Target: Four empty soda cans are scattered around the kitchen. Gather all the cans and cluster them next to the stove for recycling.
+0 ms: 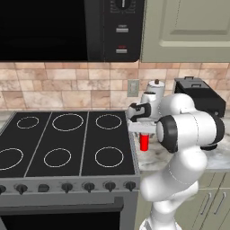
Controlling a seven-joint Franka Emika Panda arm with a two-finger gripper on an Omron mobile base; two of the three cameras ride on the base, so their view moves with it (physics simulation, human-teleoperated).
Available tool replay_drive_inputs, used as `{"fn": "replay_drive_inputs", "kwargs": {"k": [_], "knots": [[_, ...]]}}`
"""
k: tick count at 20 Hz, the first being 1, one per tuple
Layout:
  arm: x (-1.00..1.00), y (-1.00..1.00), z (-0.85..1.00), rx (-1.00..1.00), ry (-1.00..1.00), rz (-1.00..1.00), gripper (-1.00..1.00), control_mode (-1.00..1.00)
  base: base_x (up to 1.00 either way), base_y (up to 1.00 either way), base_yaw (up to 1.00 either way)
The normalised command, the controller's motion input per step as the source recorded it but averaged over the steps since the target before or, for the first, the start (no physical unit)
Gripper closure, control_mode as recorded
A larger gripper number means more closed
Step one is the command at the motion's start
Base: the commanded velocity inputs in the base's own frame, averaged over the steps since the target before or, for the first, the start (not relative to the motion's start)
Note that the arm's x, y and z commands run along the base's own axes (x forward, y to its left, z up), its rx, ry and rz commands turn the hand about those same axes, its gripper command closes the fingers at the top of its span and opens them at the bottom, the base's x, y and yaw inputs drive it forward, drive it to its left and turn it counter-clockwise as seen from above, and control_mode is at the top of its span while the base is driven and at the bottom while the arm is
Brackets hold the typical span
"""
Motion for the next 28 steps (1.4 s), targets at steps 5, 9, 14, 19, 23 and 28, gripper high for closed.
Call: {"fn": "replay_drive_inputs", "kwargs": {"k": [5,9,14,19,23,28], "knots": [[-0.19,0.02,0.02,0.00,0.00,0.00,-1.00,-1.00,0.00,0.00,0.00],[-0.14,0.04,0.15,0.03,-0.01,0.00,-1.00,-1.00,0.00,0.00,0.00],[0.00,-0.01,0.17,0.10,0.00,0.00,-1.00,-1.00,0.00,0.00,0.00],[0.00,-0.02,0.50,0.05,0.05,0.01,-1.00,-1.00,0.00,0.00,0.00],[-0.10,0.09,0.44,-0.15,0.17,0.07,-1.00,-1.00,0.00,0.00,0.00],[-0.54,0.17,0.06,-0.14,0.08,0.01,-1.00,-1.00,0.00,0.00,0.00]]}}
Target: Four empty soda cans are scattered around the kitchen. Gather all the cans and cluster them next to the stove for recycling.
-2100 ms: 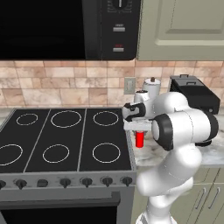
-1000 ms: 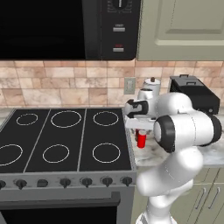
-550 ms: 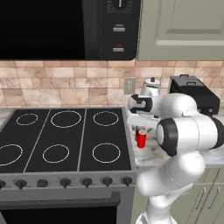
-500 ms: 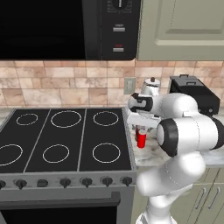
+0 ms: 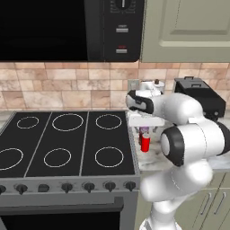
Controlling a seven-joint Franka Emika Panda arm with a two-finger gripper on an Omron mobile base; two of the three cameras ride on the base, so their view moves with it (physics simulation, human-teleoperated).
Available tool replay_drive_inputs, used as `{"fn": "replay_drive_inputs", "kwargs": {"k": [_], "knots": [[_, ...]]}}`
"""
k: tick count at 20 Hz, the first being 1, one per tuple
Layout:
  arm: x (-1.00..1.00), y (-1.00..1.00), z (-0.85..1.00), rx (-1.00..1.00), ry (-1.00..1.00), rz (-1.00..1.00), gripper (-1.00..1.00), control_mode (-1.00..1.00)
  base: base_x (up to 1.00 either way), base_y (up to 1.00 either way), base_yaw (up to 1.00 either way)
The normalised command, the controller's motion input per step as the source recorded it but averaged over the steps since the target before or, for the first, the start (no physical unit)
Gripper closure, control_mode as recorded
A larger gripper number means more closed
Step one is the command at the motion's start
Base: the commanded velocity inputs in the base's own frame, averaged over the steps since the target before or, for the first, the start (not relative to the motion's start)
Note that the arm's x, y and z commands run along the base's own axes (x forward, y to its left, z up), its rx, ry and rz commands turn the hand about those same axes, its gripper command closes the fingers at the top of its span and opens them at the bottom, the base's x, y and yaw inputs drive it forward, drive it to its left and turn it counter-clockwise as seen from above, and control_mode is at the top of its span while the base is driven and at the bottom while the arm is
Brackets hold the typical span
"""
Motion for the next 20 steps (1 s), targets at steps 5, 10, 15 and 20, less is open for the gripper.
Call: {"fn": "replay_drive_inputs", "kwargs": {"k": [5,10,15,20], "knots": [[-0.81,0.02,0.13,-0.02,0.01,-0.02,-1.00,-1.00,0.00,0.00,0.00],[-0.79,0.12,0.18,0.00,-0.04,-0.04,-1.00,-1.00,0.00,0.00,0.00],[-0.48,0.46,0.03,0.00,-0.17,-0.05,-1.00,-1.00,0.00,0.00,0.00],[-0.20,0.15,-0.06,0.00,-0.20,0.01,-1.00,-1.00,0.00,0.00,0.00]]}}
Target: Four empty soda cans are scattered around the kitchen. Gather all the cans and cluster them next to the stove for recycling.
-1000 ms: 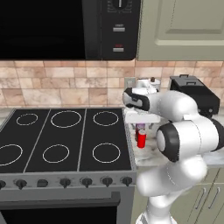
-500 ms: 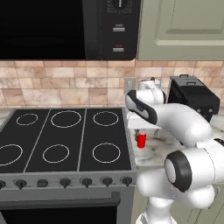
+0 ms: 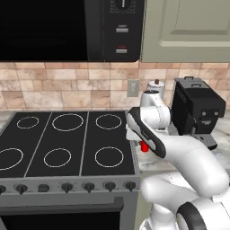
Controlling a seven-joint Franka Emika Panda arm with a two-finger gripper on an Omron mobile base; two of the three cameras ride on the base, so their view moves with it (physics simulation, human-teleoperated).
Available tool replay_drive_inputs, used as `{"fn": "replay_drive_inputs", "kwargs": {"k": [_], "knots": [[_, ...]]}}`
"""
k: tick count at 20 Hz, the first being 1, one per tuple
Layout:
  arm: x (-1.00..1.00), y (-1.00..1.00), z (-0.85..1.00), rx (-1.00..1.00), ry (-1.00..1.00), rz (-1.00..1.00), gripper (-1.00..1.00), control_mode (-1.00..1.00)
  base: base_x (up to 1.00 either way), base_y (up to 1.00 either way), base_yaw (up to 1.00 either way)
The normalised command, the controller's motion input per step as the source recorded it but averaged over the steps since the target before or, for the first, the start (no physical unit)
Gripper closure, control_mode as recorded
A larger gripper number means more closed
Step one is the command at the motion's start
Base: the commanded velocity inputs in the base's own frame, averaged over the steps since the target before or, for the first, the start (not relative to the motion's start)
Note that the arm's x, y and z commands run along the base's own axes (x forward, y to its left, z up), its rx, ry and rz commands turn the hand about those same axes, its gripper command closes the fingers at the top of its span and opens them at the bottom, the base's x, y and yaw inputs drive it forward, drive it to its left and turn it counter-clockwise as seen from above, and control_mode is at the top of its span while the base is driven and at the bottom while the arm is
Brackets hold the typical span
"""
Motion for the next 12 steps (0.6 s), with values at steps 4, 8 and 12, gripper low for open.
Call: {"fn": "replay_drive_inputs", "kwargs": {"k": [4,8,12], "knots": [[0.00,0.00,0.00,0.00,0.00,0.00,-1.00,-1.00,0.00,0.00,0.00],[-0.08,0.00,0.00,0.00,0.00,0.00,-1.00,-1.00,0.00,0.00,0.00],[-0.06,0.01,-0.01,0.00,0.01,0.00,-1.00,1.00,-0.16,0.03,0.00]]}}
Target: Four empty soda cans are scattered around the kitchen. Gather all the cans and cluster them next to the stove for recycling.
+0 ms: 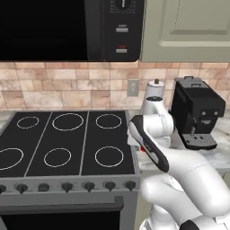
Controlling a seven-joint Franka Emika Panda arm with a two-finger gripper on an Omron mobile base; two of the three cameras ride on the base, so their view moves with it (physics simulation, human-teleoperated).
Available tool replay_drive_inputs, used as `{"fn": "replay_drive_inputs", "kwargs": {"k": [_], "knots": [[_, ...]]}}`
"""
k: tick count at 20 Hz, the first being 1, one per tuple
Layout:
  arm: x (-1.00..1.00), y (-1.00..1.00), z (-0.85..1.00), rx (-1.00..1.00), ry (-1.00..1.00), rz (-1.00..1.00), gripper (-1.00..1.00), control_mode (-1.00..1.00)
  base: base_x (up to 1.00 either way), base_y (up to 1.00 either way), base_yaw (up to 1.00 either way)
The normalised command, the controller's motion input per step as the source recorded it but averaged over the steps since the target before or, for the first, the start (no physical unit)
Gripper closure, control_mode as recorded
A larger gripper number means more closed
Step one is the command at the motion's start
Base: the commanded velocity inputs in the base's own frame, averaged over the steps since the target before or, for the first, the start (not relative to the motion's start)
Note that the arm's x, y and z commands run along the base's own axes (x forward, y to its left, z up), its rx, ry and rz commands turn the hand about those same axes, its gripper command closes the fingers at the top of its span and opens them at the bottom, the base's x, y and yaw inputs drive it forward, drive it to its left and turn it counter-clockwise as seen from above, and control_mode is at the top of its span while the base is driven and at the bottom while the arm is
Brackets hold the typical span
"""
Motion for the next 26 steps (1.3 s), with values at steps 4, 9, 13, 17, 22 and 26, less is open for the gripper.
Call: {"fn": "replay_drive_inputs", "kwargs": {"k": [4,9,13,17,22,26], "knots": [[0.00,0.00,0.00,0.00,0.00,0.00,-1.00,1.00,-0.60,0.14,0.00],[0.00,0.00,0.00,0.00,0.00,0.00,-1.00,1.00,-0.61,0.31,0.05],[0.00,0.00,0.00,0.00,0.00,0.00,-1.00,1.00,-0.20,0.49,0.38],[0.00,0.00,0.00,0.00,0.00,0.00,-1.00,1.00,-0.05,0.30,0.49],[0.00,0.00,0.00,0.00,0.00,0.00,-1.00,1.00,-0.01,0.13,0.50],[0.00,0.00,0.00,0.00,0.00,0.00,-1.00,1.00,-0.02,0.12,0.50]]}}
